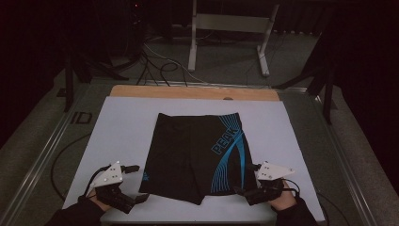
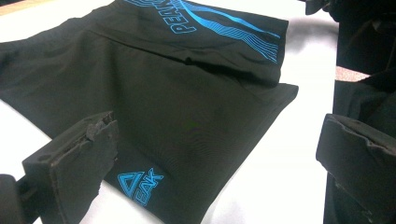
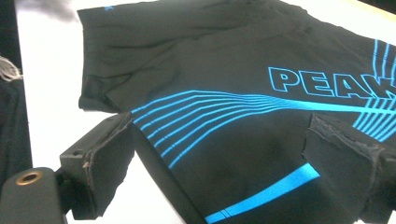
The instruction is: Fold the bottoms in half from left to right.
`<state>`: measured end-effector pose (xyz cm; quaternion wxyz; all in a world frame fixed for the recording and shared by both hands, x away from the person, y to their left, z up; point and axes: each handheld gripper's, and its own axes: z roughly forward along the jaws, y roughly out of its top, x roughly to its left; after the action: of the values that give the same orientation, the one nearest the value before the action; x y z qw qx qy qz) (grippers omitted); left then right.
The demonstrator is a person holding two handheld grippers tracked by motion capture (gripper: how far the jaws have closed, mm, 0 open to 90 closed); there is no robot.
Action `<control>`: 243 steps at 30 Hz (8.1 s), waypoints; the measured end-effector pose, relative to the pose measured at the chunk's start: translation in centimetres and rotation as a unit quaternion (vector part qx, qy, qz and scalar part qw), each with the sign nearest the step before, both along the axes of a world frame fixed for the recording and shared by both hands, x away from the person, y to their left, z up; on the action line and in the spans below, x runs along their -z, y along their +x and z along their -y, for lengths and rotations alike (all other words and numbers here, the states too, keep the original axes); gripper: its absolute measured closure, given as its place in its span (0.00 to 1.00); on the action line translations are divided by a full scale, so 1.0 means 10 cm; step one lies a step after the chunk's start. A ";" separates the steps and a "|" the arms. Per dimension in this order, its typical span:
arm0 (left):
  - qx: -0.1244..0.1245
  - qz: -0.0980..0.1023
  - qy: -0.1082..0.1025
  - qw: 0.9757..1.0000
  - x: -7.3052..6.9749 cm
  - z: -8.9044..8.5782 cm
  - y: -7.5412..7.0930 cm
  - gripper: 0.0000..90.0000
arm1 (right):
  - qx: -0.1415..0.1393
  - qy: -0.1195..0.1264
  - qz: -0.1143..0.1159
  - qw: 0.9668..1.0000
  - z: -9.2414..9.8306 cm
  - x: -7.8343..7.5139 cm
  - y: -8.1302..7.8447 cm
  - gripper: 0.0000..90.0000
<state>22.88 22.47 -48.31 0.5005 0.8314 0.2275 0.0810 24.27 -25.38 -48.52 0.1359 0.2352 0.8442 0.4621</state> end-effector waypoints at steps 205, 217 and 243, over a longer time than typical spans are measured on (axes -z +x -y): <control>-0.123 -0.110 0.131 0.978 0.03 0.34 0.13 0.93 | -0.008 -0.019 -0.034 0.999 -2.76 -0.05 2.21 0.12; -0.119 -0.105 0.136 0.978 0.04 0.35 0.11 0.93 | 0.035 -0.044 -0.048 0.997 -2.89 0.14 2.27 0.20; -0.115 -0.099 0.131 0.980 0.01 0.36 0.09 0.93 | 0.109 -0.131 -0.070 0.983 -3.09 0.33 2.34 0.79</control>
<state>23.83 18.90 -48.44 0.3494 0.8619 0.3576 0.0845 47.67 5.52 -51.84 0.1552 0.3376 0.8742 0.3125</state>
